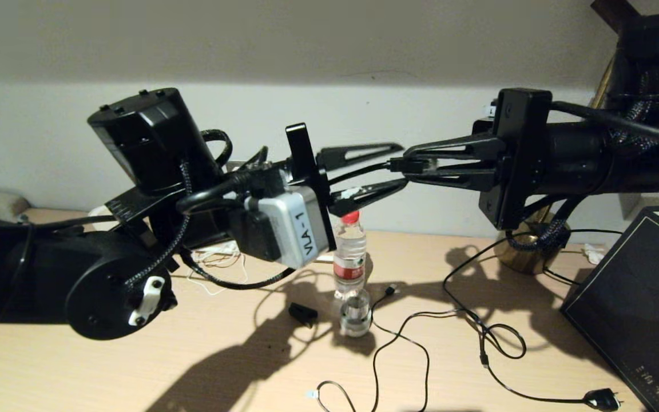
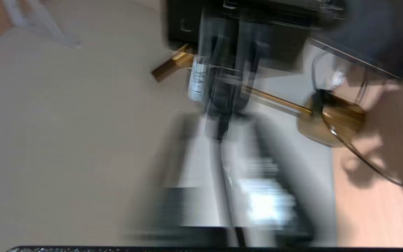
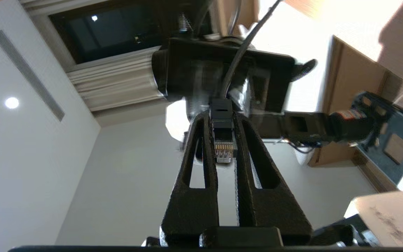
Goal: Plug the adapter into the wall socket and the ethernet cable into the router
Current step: Hand it to the other hand
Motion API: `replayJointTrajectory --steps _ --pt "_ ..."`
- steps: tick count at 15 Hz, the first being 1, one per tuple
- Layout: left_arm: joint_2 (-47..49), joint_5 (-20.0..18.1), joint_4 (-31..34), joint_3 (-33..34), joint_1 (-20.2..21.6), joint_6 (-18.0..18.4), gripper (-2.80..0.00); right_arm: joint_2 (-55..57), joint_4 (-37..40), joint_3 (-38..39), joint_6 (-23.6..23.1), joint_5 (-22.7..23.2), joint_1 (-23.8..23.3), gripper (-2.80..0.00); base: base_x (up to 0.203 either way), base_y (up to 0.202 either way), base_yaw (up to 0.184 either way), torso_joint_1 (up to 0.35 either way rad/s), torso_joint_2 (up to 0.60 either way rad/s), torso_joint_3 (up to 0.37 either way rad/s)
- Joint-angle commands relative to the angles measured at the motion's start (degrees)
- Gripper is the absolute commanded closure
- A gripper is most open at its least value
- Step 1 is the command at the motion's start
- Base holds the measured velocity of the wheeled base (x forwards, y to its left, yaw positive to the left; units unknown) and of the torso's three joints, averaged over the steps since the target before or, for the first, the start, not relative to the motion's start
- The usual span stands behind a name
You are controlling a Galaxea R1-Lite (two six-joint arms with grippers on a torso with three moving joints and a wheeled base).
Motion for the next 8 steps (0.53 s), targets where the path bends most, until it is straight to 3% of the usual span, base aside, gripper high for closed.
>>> replayJointTrajectory --steps 1,8 --pt "0.02 -0.36 -0.65 -0.09 -0.01 0.38 0.0 0.06 0.09 0.05 0.5 0.26 0.06 0.0 0.0 0.0 0.0 0.0 0.0 0.0" --pt "-0.4 -0.44 -0.65 0.0 -0.1 0.38 0.0 0.15 0.09 0.32 0.5 0.08 0.06 0.0 0.0 0.0 0.0 0.0 0.0 0.0"
